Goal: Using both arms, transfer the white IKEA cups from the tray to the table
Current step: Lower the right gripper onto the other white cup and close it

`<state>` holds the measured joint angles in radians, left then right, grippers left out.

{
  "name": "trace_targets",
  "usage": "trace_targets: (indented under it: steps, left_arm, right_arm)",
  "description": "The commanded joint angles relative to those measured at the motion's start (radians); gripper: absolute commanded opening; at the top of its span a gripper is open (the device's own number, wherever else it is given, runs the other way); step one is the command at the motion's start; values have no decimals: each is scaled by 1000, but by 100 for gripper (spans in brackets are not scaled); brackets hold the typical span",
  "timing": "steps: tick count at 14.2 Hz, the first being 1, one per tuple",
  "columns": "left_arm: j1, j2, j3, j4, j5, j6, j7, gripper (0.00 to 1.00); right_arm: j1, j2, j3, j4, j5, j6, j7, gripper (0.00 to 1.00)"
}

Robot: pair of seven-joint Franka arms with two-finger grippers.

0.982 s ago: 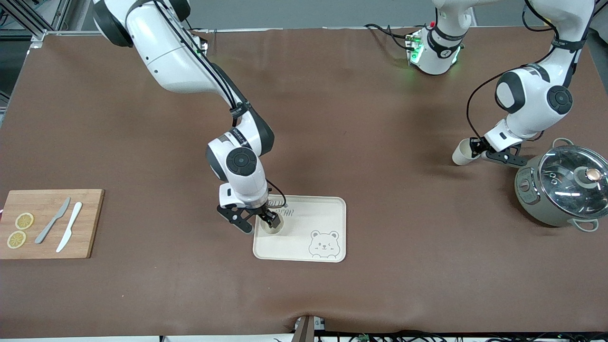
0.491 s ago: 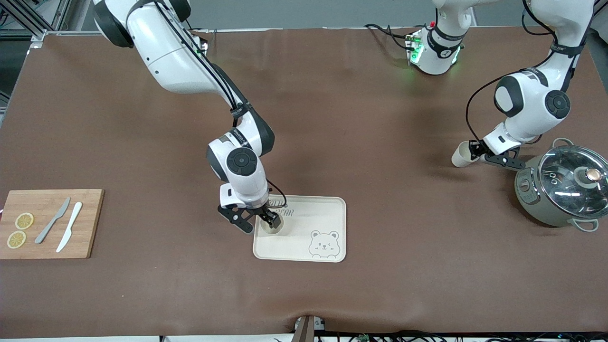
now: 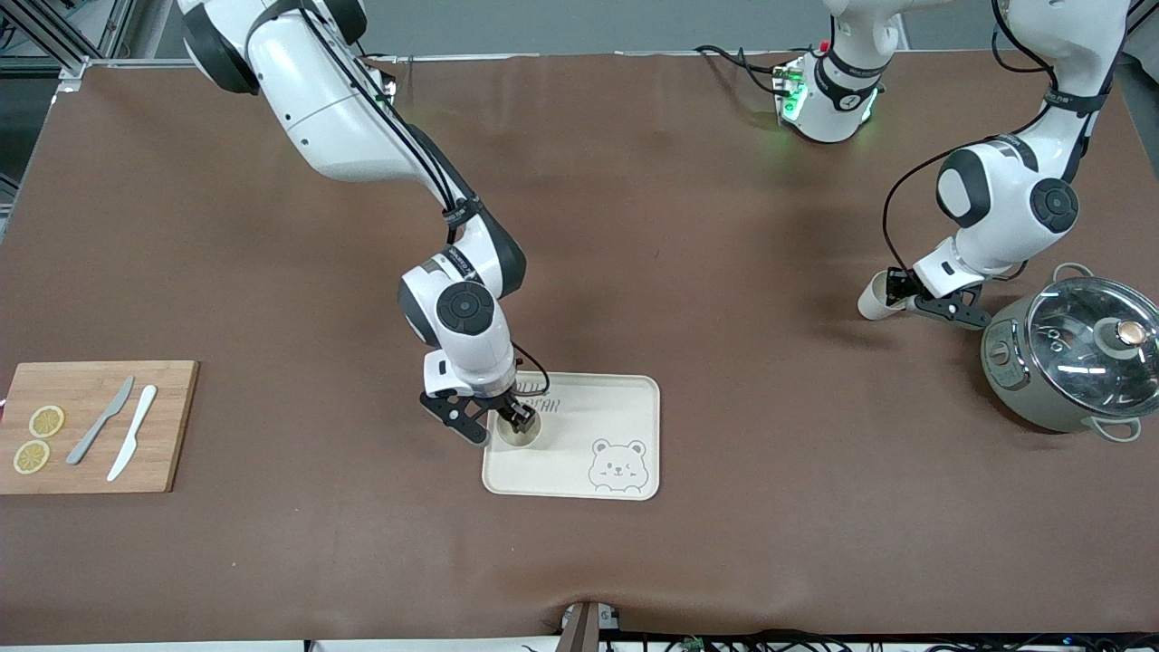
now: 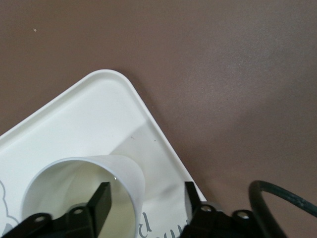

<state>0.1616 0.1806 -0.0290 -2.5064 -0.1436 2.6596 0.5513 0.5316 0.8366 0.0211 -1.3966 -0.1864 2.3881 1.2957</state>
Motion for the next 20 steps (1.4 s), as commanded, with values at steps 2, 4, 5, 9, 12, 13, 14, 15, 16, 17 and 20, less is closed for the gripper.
trace_targets:
  steps: [2,4,5,9,12,13,14,15,16,17,20]
  left_arm:
    - [7,7,-9,9,-22,10,36,43]
    - [9,5,-9,11,-22,10,36,51]
    - [9,3,-9,11,-22,10,36,63]
    - [12,-13,-9,9,-22,8,39,69]
    - [13,-46,-9,9,-22,-12,41,70]
    - [13,-53,-9,9,-22,-32,41,70]
    - [13,-68,-9,9,-22,-44,41,73]
    - [13,-81,-9,9,-22,-61,39,73]
    - [13,-92,-9,9,-22,-79,39,73]
    - [13,-105,-8,9,-22,-99,38,74]
    - [16,-148,-6,9,-22,-162,36,74]
  right_arm:
    - [10,16,-7,36,-28,-1,25,37]
    - [8,16,-6,38,-28,-1,25,25]
    - [8,16,-6,38,-28,-1,25,19]
    - [8,18,-7,38,-28,-1,24,4]
    - [10,21,-6,38,-30,-1,24,0]
    - [8,21,-7,38,-30,-1,24,0]
    - [10,21,-7,38,-30,-1,24,0]
    - [10,19,-7,39,-30,-3,22,0]
    - [10,16,-6,39,-30,-7,22,0]
    - [11,12,-6,39,-28,-13,22,0]
    - [11,-22,0,39,-19,-36,17,0]
